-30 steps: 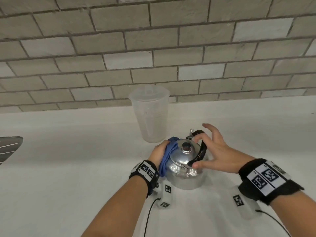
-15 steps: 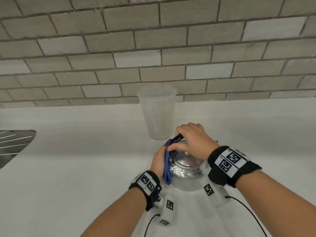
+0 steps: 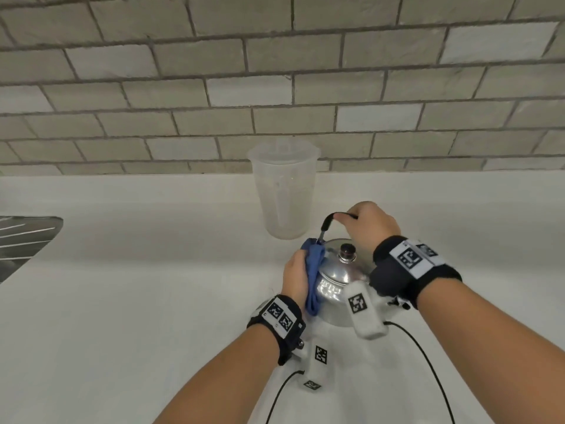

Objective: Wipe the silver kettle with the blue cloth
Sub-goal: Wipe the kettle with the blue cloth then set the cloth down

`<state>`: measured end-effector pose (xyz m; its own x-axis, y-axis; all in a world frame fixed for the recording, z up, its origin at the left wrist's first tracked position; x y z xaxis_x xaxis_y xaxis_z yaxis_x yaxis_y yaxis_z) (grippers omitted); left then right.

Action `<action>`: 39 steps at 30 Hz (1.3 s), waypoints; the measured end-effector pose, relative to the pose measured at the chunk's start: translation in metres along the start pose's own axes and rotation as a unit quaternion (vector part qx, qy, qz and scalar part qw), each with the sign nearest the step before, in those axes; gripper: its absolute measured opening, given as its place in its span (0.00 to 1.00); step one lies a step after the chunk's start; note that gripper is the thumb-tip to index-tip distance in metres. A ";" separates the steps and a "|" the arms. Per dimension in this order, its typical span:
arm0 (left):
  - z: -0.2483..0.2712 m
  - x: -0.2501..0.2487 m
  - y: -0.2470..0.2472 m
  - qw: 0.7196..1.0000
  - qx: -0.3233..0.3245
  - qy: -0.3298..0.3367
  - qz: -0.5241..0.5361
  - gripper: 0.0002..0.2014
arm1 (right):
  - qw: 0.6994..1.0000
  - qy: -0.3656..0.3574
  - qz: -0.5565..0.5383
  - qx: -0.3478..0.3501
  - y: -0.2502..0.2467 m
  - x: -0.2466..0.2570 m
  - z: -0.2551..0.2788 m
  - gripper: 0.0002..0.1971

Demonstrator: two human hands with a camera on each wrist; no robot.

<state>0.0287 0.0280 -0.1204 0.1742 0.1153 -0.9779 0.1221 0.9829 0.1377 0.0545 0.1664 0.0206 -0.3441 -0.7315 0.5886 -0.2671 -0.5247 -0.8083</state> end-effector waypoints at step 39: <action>0.005 0.001 -0.003 0.997 0.041 -0.039 0.052 0.27 | 0.906 -0.397 0.144 -0.012 -0.003 -0.042 0.035 0.39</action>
<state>0.0330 0.0245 -0.1206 0.2658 0.2005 -0.9429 0.1777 0.9512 0.2523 0.1008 0.1835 -0.0016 0.3519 -0.9240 0.1496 -0.2925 -0.2604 -0.9201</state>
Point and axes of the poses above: each hand's wrist, its own z-axis away from the middle knuckle, its own y-axis out of the palm, x = y × z, the point moved 2 cm from there along -z, towards the middle knuckle, and after that the axes turned 3 degrees about y, right-handed, at the moved point
